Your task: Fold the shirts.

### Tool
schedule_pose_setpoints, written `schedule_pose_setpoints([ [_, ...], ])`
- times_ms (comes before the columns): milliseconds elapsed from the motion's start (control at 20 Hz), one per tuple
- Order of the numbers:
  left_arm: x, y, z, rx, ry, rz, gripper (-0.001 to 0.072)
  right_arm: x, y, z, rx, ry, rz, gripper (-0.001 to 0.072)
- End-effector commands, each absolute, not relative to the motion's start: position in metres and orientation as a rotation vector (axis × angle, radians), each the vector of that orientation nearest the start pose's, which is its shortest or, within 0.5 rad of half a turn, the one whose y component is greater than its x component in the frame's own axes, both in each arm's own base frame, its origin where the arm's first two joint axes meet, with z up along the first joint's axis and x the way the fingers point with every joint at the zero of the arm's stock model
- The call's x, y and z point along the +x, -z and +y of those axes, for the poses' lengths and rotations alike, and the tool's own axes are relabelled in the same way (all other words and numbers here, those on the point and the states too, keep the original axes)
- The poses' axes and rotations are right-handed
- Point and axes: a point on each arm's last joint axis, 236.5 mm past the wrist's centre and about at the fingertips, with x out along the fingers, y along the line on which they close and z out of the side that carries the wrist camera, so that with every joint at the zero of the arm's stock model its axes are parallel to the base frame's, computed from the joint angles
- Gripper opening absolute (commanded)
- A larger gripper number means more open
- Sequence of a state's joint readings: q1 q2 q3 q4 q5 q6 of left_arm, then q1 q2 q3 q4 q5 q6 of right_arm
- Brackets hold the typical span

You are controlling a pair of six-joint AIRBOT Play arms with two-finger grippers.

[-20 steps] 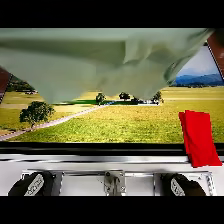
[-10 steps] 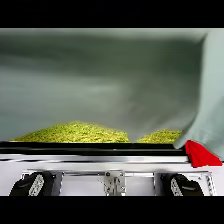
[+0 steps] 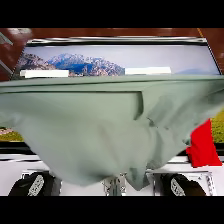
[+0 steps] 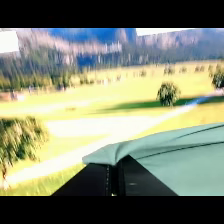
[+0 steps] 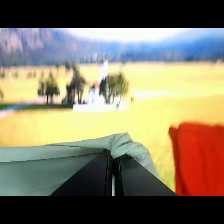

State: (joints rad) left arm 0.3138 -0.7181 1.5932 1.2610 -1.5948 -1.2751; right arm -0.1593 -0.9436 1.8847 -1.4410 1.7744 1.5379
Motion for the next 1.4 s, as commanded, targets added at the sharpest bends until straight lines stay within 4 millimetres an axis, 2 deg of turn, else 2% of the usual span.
schedule_pose_setpoints([
  [0,0.276,-0.22,0.028,0.007,0.093,0.961,0.0043,0.309,-0.222,-0.006,0.139,-0.064,1.168,0.0057],
  [100,0.309,-0.181,0.038,-0.036,0.1,1.046,0.0043,0.358,-0.163,-0.008,0.19,-0.068,1.22,0.0057],
  [200,0.349,-0.142,0.05,-0.077,0.102,1.115,0.0044,0.41,-0.114,-0.004,0.241,-0.074,1.215,0.0057],
  [300,0.395,-0.103,0.065,-0.108,0.086,1.126,0.0043,0.475,-0.072,0.008,0.225,-0.086,1.124,0.0058],
  [400,0.439,-0.074,0.074,-0.169,0.062,1.084,0.0044,0.529,-0.048,0.026,0.202,-0.099,0.993,0.0058],
  [500,0.485,-0.061,0.071,-0.279,0.061,0.963,0.0044,0.568,-0.035,0.047,0.187,-0.113,0.875,0.0057],
  [550,0.508,-0.057,0.07,-0.335,0.055,0.892,0.0044,0.581,-0.03,0.057,0.18,-0.12,0.828,0.0058],
  [650,0.541,-0.049,0.073,-0.386,0.023,0.792,0.0044,0.602,-0.019,0.073,0.172,-0.131,0.762,0.0057],
  [750,0.556,-0.028,0.072,-0.384,0.007,0.781,0.0044,0.611,0.0,0.08,0.172,-0.132,0.75,0.0058],
  [850,0.556,0.004,0.066,-0.397,0.015,0.845,0.0045,0.609,0.024,0.082,0.212,-0.115,0.795,0.0058],
  [1000,0.541,0.045,0.046,-0.384,0.079,0.977,0.0044,0.596,0.051,0.084,0.309,-0.071,0.9,0.0058],
  [1100,0.524,0.059,0.036,-0.355,0.134,1.066,0.0045,0.586,0.056,0.084,0.313,-0.069,0.949,0.0058],
  [1200,0.491,0.066,0.037,-0.248,0.19,1.204,0.0044,0.557,0.056,0.081,0.291,-0.073,1.076,0.0058],
  [1350,0.431,0.078,0.057,-0.11,0.184,1.476,0.0044,0.491,0.065,0.06,0.184,-0.038,1.347,0.0058],
])
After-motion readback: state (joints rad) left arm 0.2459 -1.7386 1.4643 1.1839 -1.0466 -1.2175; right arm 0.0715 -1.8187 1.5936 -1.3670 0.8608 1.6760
